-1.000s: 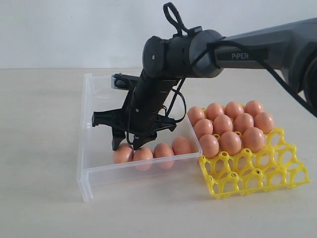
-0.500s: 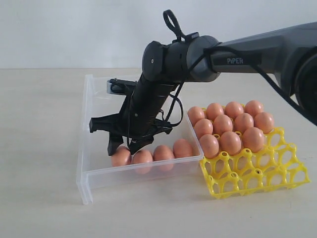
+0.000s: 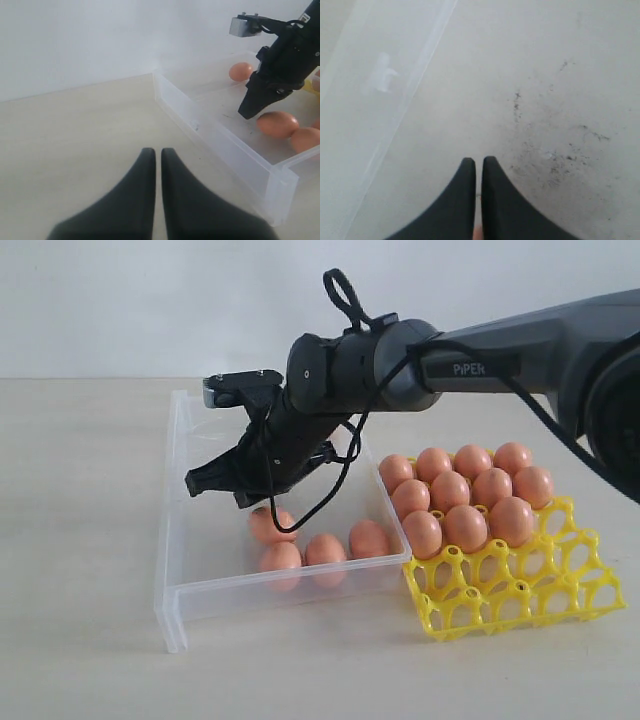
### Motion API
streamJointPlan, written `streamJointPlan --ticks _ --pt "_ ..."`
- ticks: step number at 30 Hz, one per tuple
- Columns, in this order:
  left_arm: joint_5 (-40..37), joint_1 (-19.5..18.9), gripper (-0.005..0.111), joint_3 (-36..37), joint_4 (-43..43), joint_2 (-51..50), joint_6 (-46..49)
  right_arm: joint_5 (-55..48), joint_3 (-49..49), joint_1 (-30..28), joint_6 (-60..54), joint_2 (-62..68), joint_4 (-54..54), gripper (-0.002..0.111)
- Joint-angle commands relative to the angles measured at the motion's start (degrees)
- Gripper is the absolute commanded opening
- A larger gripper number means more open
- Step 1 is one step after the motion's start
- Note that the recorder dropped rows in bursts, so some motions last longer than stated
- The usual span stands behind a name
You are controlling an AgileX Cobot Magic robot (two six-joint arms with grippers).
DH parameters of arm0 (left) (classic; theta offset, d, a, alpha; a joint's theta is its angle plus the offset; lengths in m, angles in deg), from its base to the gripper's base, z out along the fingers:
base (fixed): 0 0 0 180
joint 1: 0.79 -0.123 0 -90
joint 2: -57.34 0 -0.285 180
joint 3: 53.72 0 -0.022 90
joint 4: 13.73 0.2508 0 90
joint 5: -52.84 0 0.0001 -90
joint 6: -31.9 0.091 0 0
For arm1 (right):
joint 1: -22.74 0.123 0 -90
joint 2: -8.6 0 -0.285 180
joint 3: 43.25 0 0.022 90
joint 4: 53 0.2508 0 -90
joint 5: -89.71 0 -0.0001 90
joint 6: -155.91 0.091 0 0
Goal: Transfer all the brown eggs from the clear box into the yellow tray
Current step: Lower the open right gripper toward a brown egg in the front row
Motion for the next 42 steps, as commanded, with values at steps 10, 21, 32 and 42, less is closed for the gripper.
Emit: streamJointPlan --ticks 10,21,32,42 --pt "0.1 0.3 0.004 0.2 0.1 0.2 0.0 -9.2 0.2 -0.2 -4.2 -2.1 -6.5 0.068" --pt "0.1 0.3 0.004 0.2 0.1 0.2 0.0 -16.6 0.2 -0.5 16.1 -6.2 -25.0 0.064" --pt "0.1 0.3 0.004 0.2 0.1 0.2 0.0 -17.2 0.2 -3.0 10.8 -5.2 -19.9 0.064" --pt "0.1 0.3 0.004 0.2 0.1 0.2 0.0 -27.9 0.2 -3.0 15.7 -5.4 -7.0 0.064"
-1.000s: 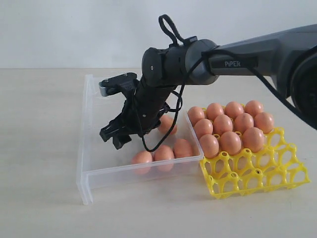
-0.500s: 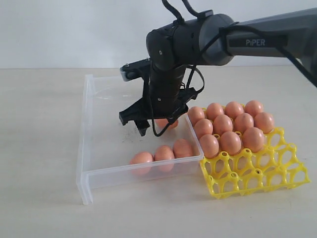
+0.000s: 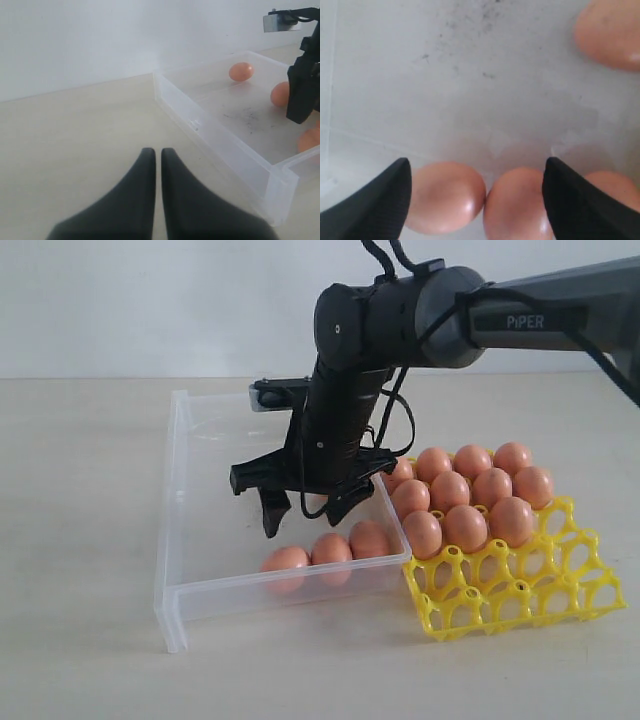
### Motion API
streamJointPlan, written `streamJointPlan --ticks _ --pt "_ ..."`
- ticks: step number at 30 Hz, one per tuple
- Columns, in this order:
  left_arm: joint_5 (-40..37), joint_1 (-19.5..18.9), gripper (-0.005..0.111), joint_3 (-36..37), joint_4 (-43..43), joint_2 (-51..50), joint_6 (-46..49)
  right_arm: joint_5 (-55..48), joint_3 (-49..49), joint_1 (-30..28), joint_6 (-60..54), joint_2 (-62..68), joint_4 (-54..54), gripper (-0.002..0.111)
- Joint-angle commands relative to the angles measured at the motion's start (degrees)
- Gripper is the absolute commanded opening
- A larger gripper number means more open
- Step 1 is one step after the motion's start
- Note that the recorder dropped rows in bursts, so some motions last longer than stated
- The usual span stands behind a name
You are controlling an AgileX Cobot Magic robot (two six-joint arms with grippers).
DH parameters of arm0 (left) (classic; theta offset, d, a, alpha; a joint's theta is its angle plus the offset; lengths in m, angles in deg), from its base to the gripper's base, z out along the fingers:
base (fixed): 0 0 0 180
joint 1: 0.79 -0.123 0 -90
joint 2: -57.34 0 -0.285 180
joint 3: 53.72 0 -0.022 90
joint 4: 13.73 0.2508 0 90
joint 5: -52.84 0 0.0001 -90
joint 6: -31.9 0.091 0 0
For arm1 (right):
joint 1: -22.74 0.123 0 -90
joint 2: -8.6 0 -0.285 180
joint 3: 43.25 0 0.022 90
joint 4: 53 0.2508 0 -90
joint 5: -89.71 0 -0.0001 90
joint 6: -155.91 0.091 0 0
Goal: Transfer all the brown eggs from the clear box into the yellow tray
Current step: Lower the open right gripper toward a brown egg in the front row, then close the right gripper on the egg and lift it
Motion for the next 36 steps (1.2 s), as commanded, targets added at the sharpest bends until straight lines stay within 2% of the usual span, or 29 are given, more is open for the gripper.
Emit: streamJointPlan --ticks 1,10,13,15,34,36 --pt "0.1 0.3 0.004 0.2 0.1 0.2 0.0 -5.0 0.2 -0.1 1.0 -0.4 -0.8 0.064" --pt "0.1 0.3 0.004 0.2 0.1 0.2 0.0 -10.1 0.2 -0.1 5.6 -0.7 -4.1 0.064" --pt "0.1 0.3 0.004 0.2 0.1 0.2 0.0 -12.0 0.2 -0.1 6.5 -0.7 -4.3 0.06" --pt "0.1 0.3 0.004 0.2 0.1 0.2 0.0 -12.1 0.2 -0.1 7.2 -0.7 -4.5 0.058" --pt "0.1 0.3 0.004 0.2 0.1 0.2 0.0 -9.5 0.1 -0.1 7.2 2.8 -3.9 0.058" --pt "0.1 0.3 0.004 0.2 0.1 0.2 0.0 -9.3 0.1 -0.1 7.2 2.8 -4.2 0.055"
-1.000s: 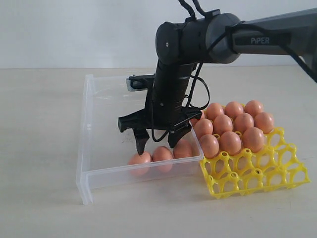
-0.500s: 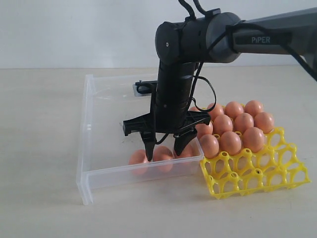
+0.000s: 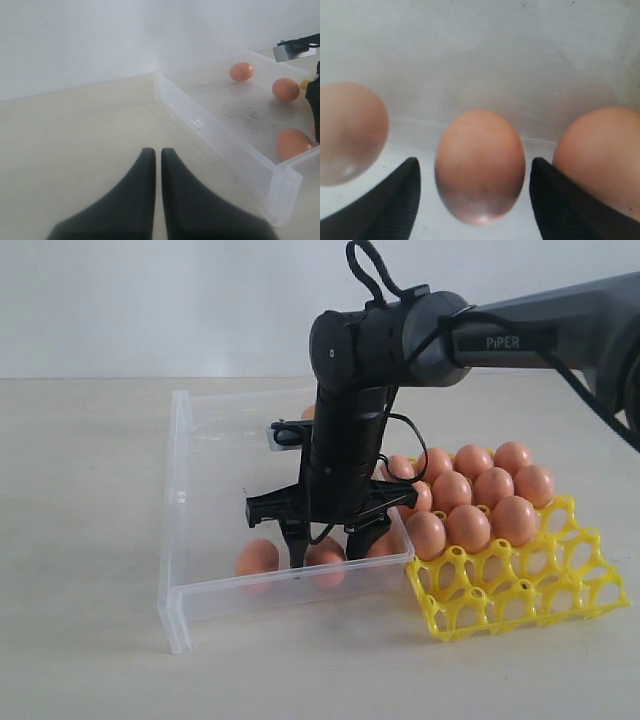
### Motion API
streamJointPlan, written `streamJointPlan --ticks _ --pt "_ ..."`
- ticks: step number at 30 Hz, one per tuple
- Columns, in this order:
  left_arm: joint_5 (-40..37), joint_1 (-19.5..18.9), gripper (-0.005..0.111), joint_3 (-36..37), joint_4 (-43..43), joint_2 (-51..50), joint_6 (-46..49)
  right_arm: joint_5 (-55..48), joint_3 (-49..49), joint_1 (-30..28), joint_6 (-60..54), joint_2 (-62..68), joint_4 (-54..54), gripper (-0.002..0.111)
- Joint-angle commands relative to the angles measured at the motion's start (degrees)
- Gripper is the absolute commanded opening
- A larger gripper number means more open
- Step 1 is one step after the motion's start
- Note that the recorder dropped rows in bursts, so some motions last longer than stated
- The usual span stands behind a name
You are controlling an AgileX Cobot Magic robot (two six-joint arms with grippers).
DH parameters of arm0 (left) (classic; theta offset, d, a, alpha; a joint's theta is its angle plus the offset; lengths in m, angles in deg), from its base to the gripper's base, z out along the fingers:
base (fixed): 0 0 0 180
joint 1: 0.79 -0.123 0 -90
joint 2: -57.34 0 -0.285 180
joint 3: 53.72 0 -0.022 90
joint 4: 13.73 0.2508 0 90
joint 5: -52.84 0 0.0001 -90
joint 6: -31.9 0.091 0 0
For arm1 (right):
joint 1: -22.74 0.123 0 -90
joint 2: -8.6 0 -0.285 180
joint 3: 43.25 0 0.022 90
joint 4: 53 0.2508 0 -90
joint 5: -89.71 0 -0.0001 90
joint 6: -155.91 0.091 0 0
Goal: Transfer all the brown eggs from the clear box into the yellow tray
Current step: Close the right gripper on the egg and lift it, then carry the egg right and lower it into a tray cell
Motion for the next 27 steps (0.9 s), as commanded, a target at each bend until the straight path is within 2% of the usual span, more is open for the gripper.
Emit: streamJointPlan --ticks 1,3,4,5,6,9,13,17,27 --pt "0.1 0.3 0.004 0.2 0.1 0.2 0.0 0.1 0.1 -0.1 0.2 0.0 -1.9 0.05" --pt "0.1 0.3 0.004 0.2 0.1 0.2 0.0 0.8 0.1 -0.1 0.0 0.0 -2.4 0.033" --pt "0.1 0.3 0.004 0.2 0.1 0.2 0.0 1.6 0.1 -0.1 -1.2 0.0 -2.8 0.02" --pt "0.1 0.3 0.004 0.2 0.1 0.2 0.0 2.6 0.1 -0.1 -2.8 0.0 -3.2 0.003" --pt "0.1 0.3 0.004 0.2 0.1 0.2 0.0 3.7 0.1 -0.1 -3.6 0.0 -3.7 0.001" --pt "0.1 0.3 0.004 0.2 0.1 0.2 0.0 11.2 -0.2 0.2 -5.5 0.0 -5.8 0.0" --pt "0.1 0.3 0.004 0.2 0.1 0.2 0.0 30.1 -5.9 1.9 -4.4 -1.1 -10.3 0.0" --pt "0.1 0.3 0.004 0.2 0.1 0.2 0.0 55.9 -16.3 3.4 -0.6 -3.4 -16.1 0.0" --pt "0.1 0.3 0.004 0.2 0.1 0.2 0.0 125.7 -47.2 3.2 -6.3 -8.2 -10.6 0.0"
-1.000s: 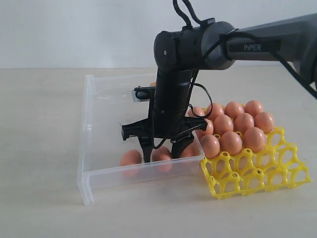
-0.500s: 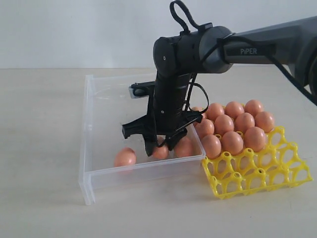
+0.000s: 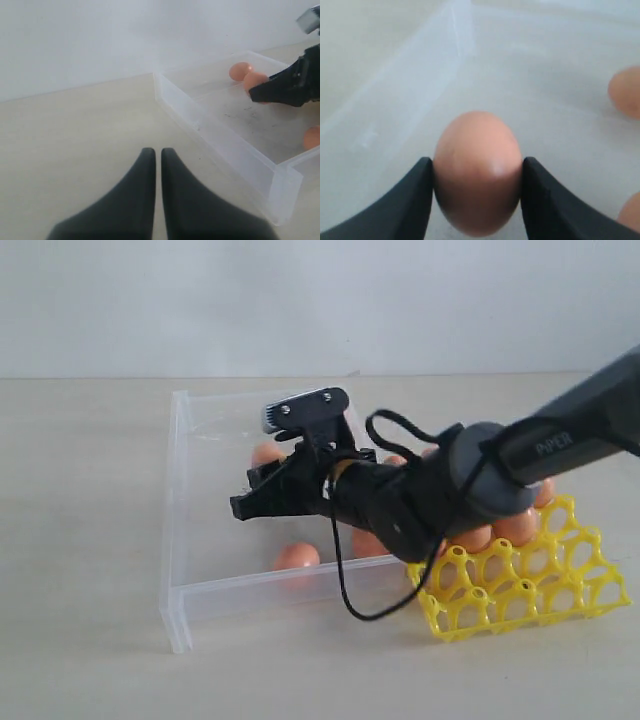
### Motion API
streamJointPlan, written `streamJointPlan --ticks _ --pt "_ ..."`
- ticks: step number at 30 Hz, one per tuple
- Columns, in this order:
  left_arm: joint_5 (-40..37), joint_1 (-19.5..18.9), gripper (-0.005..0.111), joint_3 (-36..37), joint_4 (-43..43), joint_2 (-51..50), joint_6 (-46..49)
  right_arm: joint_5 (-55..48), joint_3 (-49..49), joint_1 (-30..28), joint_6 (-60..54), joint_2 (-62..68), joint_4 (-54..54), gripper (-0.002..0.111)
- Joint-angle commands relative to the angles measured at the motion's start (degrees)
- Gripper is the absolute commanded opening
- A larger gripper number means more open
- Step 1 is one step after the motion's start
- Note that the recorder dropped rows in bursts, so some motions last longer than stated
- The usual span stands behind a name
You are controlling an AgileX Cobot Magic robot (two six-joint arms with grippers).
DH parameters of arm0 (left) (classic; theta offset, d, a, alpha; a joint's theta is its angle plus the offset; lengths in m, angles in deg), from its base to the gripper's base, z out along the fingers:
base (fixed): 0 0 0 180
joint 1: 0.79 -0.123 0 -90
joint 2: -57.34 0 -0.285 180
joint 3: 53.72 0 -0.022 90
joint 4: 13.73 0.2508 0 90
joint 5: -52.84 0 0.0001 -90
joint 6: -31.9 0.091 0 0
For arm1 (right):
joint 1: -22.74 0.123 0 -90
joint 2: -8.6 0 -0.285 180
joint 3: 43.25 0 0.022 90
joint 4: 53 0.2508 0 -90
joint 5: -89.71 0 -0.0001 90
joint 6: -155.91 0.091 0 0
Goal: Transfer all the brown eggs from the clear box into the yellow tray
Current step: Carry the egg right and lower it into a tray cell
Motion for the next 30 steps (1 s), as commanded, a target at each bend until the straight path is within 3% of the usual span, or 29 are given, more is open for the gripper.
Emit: streamJointPlan --ticks 1,2,6,11,13,15,17,19,22,26,30 --pt "0.1 0.3 0.004 0.2 0.1 0.2 0.0 30.5 -12.5 -0.2 -2.3 -2.5 4.4 0.0" --pt "0.1 0.3 0.004 0.2 0.1 0.2 0.0 35.6 -15.8 -0.2 -2.3 -2.8 6.1 0.0" --pt "0.1 0.3 0.004 0.2 0.1 0.2 0.0 35.6 -30.2 -2.5 -6.7 -9.2 15.2 0.0" --pt "0.1 0.3 0.004 0.2 0.1 0.2 0.0 35.6 -45.0 -11.6 -0.2 -20.4 27.5 0.0" --pt "0.1 0.3 0.004 0.2 0.1 0.2 0.0 35.6 -47.4 -17.4 1.7 -21.2 25.7 0.0" --pt "0.1 0.3 0.004 0.2 0.1 0.2 0.0 28.1 -46.3 -24.8 2.8 -21.2 20.1 0.0" --pt "0.1 0.3 0.004 0.2 0.1 0.2 0.0 20.7 -43.9 -31.8 4.5 -21.1 7.4 0.0" --pt "0.1 0.3 0.004 0.2 0.1 0.2 0.0 19.8 -42.8 -36.0 9.1 -21.1 -2.2 0.0" --pt "0.1 0.3 0.004 0.2 0.1 0.2 0.0 18.9 -41.4 -38.7 12.2 -21.0 -9.1 0.0" --pt "0.1 0.3 0.004 0.2 0.1 0.2 0.0 11.7 -38.5 -38.9 12.0 -20.7 -9.9 0.0" --pt "0.1 0.3 0.004 0.2 0.1 0.2 0.0 13.1 -37.8 -38.9 11.9 -19.6 -11.8 0.0"
